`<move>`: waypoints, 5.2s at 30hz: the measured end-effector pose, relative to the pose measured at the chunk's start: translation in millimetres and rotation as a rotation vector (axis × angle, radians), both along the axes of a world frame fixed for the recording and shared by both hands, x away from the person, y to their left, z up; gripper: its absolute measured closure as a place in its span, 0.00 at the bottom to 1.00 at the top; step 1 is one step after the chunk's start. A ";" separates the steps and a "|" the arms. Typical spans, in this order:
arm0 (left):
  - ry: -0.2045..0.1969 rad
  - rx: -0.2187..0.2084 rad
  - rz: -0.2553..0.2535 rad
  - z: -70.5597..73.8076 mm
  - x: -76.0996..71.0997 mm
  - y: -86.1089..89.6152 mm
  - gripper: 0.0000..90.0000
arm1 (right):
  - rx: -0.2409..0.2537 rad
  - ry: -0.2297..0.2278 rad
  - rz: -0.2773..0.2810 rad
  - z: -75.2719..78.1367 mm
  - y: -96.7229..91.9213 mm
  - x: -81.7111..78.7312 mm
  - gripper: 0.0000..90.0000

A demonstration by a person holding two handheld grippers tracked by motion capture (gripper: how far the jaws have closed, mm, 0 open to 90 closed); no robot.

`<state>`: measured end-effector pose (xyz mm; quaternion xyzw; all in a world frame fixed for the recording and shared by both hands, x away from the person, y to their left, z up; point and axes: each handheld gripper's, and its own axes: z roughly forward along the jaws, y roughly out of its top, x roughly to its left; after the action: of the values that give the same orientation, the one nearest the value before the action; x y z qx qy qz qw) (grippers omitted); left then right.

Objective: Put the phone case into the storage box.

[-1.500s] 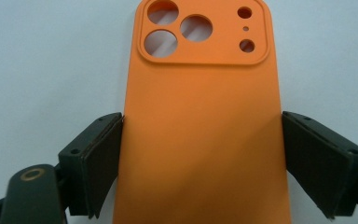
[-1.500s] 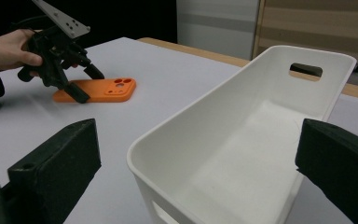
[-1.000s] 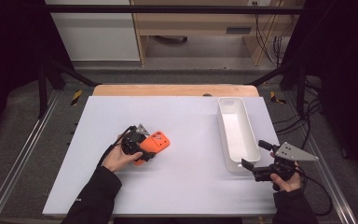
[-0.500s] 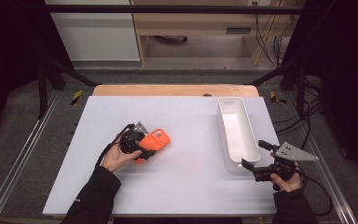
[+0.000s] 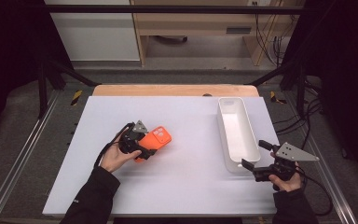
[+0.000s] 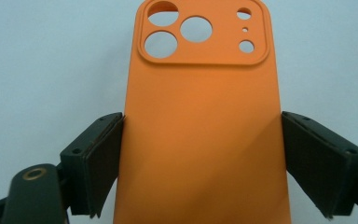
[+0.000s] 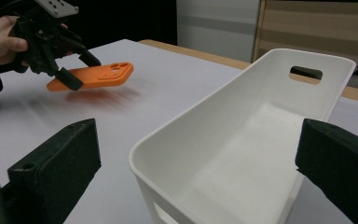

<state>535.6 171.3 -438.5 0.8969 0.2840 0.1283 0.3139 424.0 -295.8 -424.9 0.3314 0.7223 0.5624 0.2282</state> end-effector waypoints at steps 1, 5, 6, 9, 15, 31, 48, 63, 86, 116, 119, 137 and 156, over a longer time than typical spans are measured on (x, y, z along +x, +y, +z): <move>-0.004 0.001 -0.007 1.9 -1.5 -1.2 0.17 | -0.002 0.000 -0.001 0.1 -0.2 0.0 0.00; -0.015 0.006 -0.016 4.1 -4.3 -3.6 0.17 | 0.001 0.001 0.000 0.5 -0.1 -0.3 0.00; -0.021 0.008 -0.026 5.9 -5.9 -5.1 0.17 | 0.001 0.001 0.000 0.6 -0.2 -0.4 0.00; -0.025 0.003 -0.030 7.9 -7.3 -6.2 0.17 | 0.001 0.002 0.000 0.7 -0.1 -0.4 0.00; -0.041 -0.002 -0.047 14.9 -13.8 -9.4 0.17 | 0.001 0.001 0.001 0.8 -0.1 -0.5 0.00; -0.078 -0.025 -0.099 31.0 -32.8 -13.5 0.17 | -0.008 -0.006 0.007 2.9 1.0 -1.4 0.00; -0.086 -0.031 -0.152 33.9 -47.1 -19.3 0.17 | -0.034 -0.021 0.035 8.9 10.4 -3.9 0.00; -0.101 -0.025 -0.210 36.2 -60.5 -31.4 0.17 | -0.105 -0.031 0.099 11.9 27.4 -6.4 0.00; -0.139 -0.019 -0.295 40.2 -78.0 -52.4 0.17 | -0.179 -0.024 0.178 11.7 48.0 -9.4 0.00; -0.161 -0.014 -0.387 41.4 -94.4 -73.0 0.17 | -0.263 -0.023 0.294 10.4 75.1 -14.0 0.00; -0.164 -0.017 -0.396 41.7 -95.7 -74.2 0.17 | -0.265 -0.022 0.309 10.5 78.3 -15.0 0.00; -0.179 -0.036 -0.452 45.8 -105.2 -82.4 0.17 | -0.281 -0.017 0.384 10.8 94.2 -19.2 0.01; -0.181 -0.047 -0.515 44.7 -110.2 -89.0 0.17 | -0.288 -0.023 0.448 9.7 104.3 -22.6 0.02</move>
<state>425.4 82.2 -393.8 0.9169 0.0204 0.1172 0.3809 401.4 -191.5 -415.2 0.1209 0.8476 0.4941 0.1513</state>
